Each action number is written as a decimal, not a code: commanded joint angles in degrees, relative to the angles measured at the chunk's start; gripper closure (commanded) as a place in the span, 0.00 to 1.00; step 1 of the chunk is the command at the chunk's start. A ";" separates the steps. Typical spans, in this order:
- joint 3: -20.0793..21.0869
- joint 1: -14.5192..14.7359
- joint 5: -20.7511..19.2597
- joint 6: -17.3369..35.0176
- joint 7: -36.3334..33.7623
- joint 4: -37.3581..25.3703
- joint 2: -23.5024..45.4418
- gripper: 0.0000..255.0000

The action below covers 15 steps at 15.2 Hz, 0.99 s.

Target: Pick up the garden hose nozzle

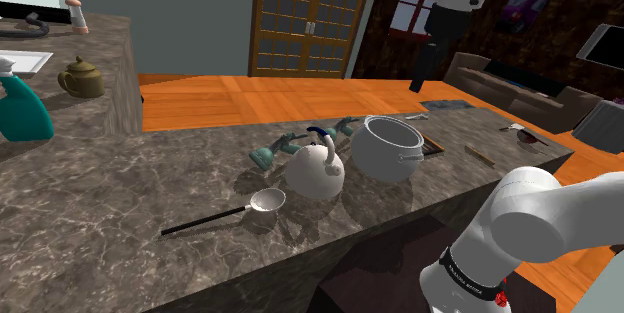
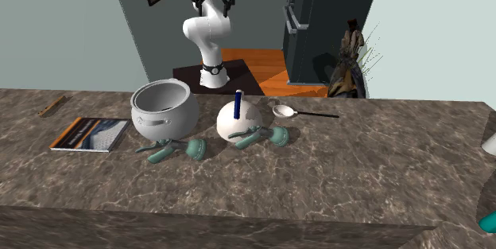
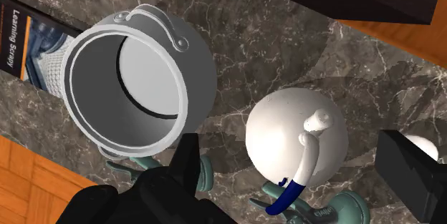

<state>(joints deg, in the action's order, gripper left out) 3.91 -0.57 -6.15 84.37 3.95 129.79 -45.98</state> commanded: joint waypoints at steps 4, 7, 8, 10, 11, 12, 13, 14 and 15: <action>-1.82 1.32 -1.47 4.44 5.49 -0.08 5.27 0.00; -3.37 2.60 -2.66 8.63 10.82 -0.82 10.94 0.00; -3.80 3.00 -2.98 9.97 12.57 -1.20 12.89 0.00; -4.58 3.80 -3.54 12.52 16.03 -2.16 16.88 0.00; -4.92 4.19 -3.77 13.73 17.73 -2.72 18.90 0.00; -5.20 4.57 -3.98 14.91 19.42 -3.35 20.94 0.00; -5.46 4.94 -4.16 16.04 21.10 -4.03 22.99 0.00; -5.66 5.28 -4.31 17.12 22.77 -4.76 25.05 0.00; -5.82 5.62 -4.44 18.17 24.42 -5.54 27.11 0.00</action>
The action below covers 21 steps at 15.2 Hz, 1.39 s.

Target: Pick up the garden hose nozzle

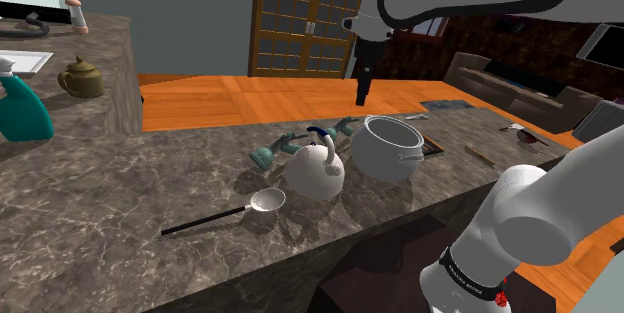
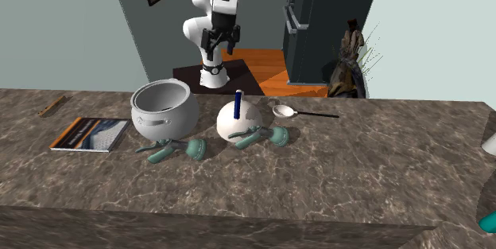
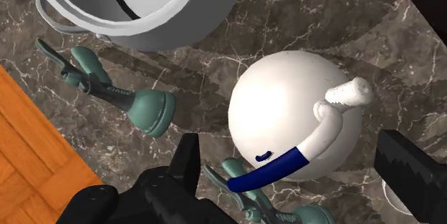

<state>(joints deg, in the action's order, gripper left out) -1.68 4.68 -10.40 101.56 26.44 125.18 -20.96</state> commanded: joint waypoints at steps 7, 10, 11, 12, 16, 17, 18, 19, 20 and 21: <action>-0.24 2.43 -0.81 7.01 12.91 -7.53 16.47 0.00; 0.33 3.15 -1.12 8.94 17.26 -10.85 22.48 0.00; 0.58 3.38 -1.26 9.50 18.65 -12.01 24.45 0.00; 0.86 3.60 -1.41 10.02 20.02 -13.18 26.41 0.00; 2.17 4.54 -2.27 11.74 25.21 -18.06 34.09 0.00; 2.53 4.79 -2.54 12.09 26.45 -19.31 35.97 0.00; 2.90 5.05 -2.84 12.41 27.66 -20.56 37.83 0.00; 3.28 5.32 -3.17 12.70 28.85 -21.83 39.67 0.00; 3.66 5.61 -3.51 12.97 30.03 -23.10 41.49 0.00; 3.96 5.84 -3.80 13.16 30.92 -24.08 42.89 0.00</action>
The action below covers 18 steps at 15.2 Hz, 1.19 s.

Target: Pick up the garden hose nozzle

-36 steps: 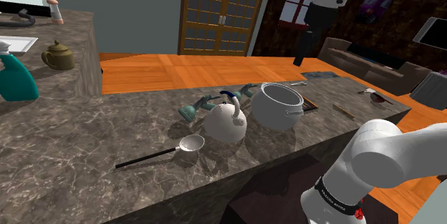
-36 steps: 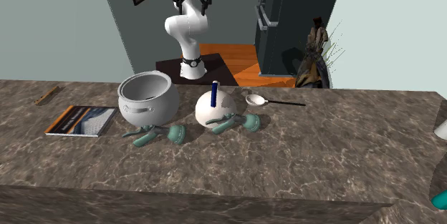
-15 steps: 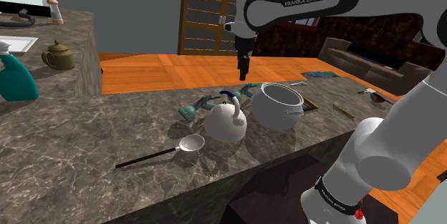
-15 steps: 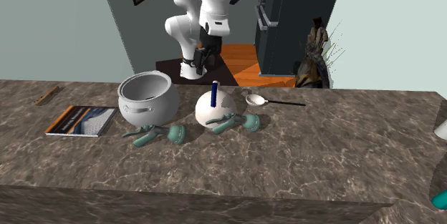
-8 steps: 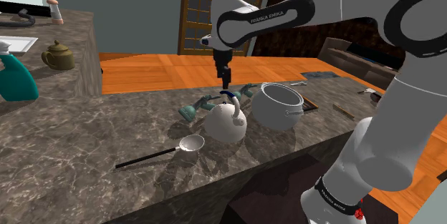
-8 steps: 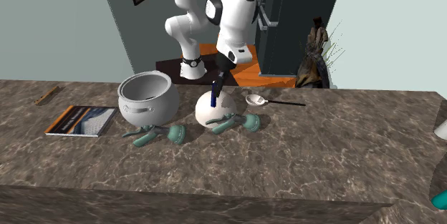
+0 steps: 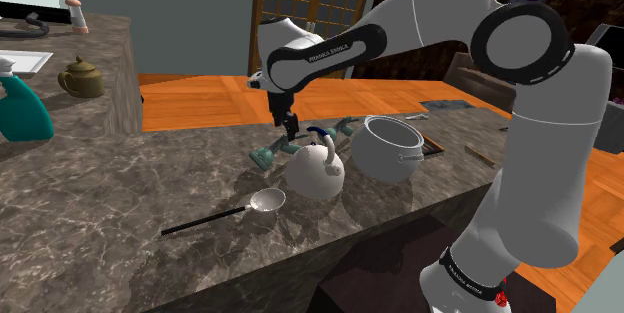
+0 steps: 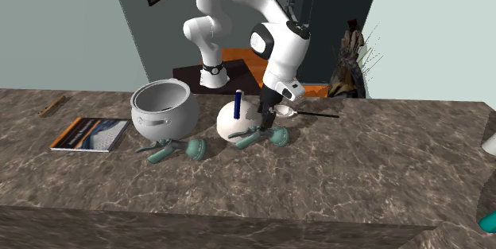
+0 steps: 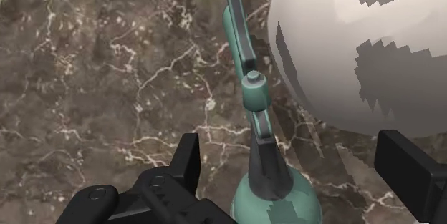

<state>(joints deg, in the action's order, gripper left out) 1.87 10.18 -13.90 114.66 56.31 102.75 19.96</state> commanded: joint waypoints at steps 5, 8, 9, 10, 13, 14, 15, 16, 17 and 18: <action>0.26 0.35 -0.72 3.10 0.32 -0.38 3.81 0.00; 0.18 0.36 -0.95 4.64 -0.07 0.17 4.84 0.00; 0.18 0.36 -0.96 4.64 -0.07 0.16 4.85 0.00; 0.19 0.36 -0.94 4.57 -0.05 0.15 4.79 1.00; 0.19 0.37 -0.95 4.57 -0.06 0.09 4.85 1.00; 0.19 0.37 -0.95 4.58 -0.06 0.09 4.85 1.00; 0.19 0.37 -0.95 4.58 -0.06 0.10 4.84 1.00; 0.19 0.37 -0.95 4.58 -0.07 0.10 4.85 1.00; 0.19 0.37 -0.95 4.58 -0.06 0.11 4.84 1.00; 0.19 0.37 -0.95 4.58 -0.07 0.09 4.86 1.00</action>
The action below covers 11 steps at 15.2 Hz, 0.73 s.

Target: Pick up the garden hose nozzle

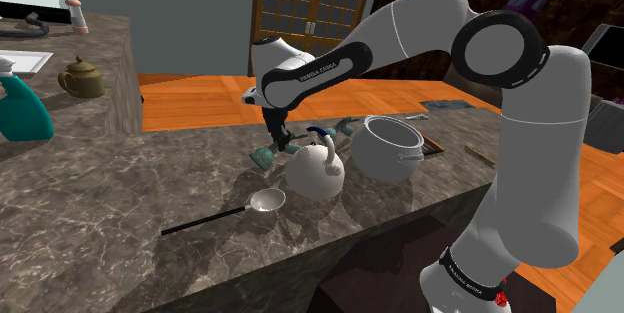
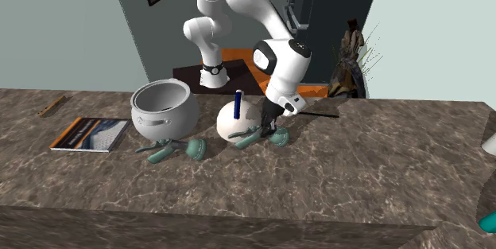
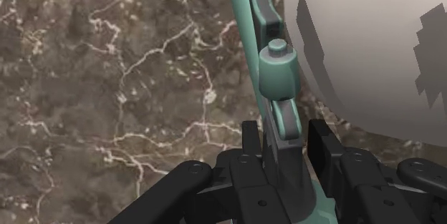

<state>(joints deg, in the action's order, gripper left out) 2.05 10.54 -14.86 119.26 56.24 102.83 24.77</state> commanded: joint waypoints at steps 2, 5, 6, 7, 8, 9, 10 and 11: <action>0.04 0.00 0.10 -0.55 0.15 -0.12 -0.37 1.00; 0.13 -0.01 0.36 -2.36 0.59 -0.79 -1.54 1.00; 0.16 -0.02 0.45 -2.96 0.74 -1.04 -1.92 1.00; 0.19 -0.02 0.53 -3.58 0.89 -1.30 -2.28 1.00; 0.22 -0.02 0.61 -4.19 1.04 -1.58 -2.64 1.00; 0.24 -0.02 0.69 -4.81 1.18 -1.87 -2.98 1.00; 0.27 -0.01 0.77 -5.44 1.33 -2.17 -3.32 1.00; 0.29 -0.01 0.85 -6.06 1.48 -2.48 -3.65 1.00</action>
<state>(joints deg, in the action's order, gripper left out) 2.31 10.53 -14.09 113.89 57.55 100.78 21.41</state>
